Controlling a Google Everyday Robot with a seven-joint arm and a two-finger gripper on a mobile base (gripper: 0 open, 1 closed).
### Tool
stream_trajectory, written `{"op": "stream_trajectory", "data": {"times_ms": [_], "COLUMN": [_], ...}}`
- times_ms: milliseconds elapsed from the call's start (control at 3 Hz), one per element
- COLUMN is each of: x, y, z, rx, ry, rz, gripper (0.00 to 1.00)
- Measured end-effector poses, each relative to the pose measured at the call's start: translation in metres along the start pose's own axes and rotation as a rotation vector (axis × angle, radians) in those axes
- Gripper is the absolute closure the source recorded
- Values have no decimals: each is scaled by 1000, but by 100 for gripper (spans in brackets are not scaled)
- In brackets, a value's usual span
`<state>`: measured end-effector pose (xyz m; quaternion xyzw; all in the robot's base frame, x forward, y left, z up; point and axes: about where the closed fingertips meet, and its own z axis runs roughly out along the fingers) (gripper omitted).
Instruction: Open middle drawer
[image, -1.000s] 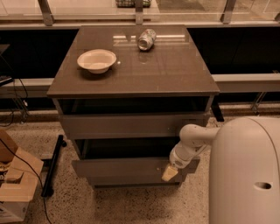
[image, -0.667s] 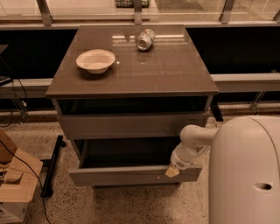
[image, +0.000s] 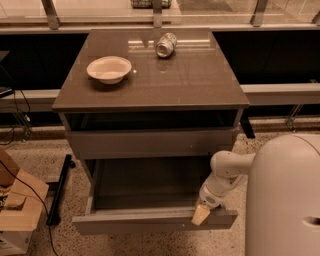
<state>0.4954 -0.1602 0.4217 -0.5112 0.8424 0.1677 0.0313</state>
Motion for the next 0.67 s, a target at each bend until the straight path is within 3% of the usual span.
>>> {"op": "stream_trajectory", "data": {"times_ms": [333,667], "x": [43,46], "y": [36,39], "z": [7,8], "rx": [-58,-67], "ry": [-52,-58], "rz": [159,181], "gripper": [18,0]}}
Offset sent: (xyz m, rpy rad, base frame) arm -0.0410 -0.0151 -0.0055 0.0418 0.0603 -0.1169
